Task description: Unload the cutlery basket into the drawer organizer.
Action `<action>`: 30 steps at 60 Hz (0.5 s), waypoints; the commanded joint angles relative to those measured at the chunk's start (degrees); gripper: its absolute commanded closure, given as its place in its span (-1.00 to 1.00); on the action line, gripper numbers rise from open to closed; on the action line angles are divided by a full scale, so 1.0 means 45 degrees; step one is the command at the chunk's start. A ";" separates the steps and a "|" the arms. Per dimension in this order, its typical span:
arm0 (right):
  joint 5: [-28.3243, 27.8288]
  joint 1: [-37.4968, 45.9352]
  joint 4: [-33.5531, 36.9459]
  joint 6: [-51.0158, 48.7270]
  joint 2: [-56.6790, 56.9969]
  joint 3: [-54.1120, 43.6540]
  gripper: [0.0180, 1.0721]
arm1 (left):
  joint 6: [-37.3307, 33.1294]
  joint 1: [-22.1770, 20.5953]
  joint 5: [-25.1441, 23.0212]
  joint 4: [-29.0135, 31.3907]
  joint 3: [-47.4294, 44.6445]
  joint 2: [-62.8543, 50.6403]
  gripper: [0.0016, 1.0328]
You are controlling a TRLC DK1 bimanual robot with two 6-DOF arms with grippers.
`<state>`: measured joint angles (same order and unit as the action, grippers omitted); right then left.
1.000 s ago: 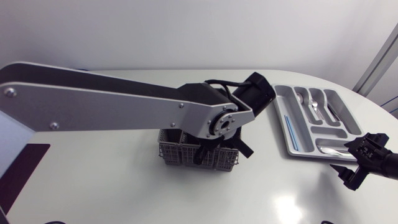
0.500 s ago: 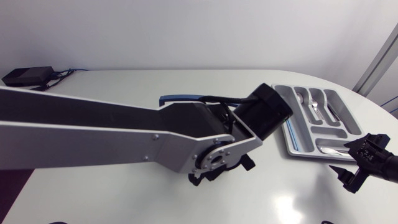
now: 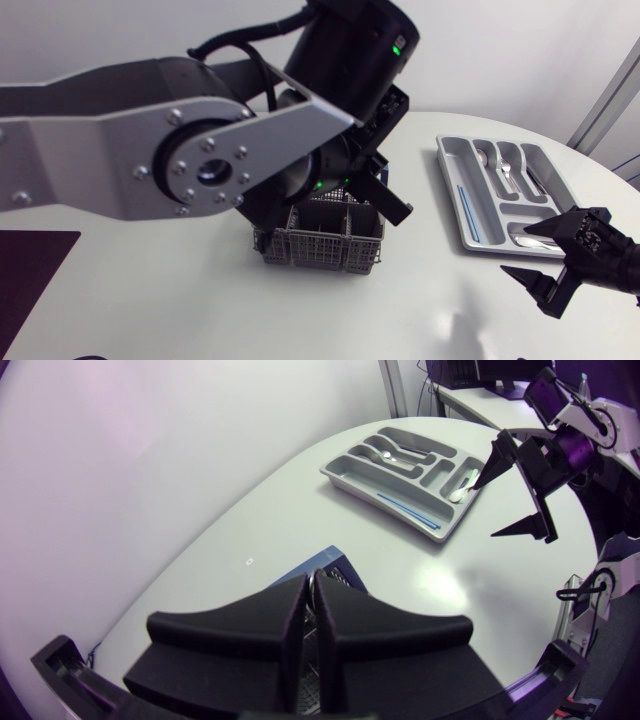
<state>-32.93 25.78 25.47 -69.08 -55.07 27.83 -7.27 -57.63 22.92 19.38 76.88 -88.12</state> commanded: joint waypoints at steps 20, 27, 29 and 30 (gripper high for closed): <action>0.1184 -0.7135 0.0257 0.7109 0.1124 0.1803 -0.80 | 0.1595 0.1165 -0.2847 0.0850 0.0493 0.0128 0.93; 0.1516 -0.8639 -0.0114 0.8417 0.0460 0.2467 -0.80 | 0.1869 0.1243 -0.3179 0.0870 0.0532 -0.0087 0.93; 0.1634 -0.8991 -0.0251 0.8671 0.0304 0.2604 -0.75 | 0.1908 0.1243 -0.3198 0.0870 0.0532 -0.0165 0.93; 0.1731 -0.9186 -0.0290 0.8808 0.0187 0.2721 -0.75 | 0.1927 0.1243 -0.3198 0.0870 0.0552 -0.0204 0.93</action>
<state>-26.06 -12.95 25.06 -34.24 -52.25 38.02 -0.40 -52.49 9.17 23.07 77.54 -87.53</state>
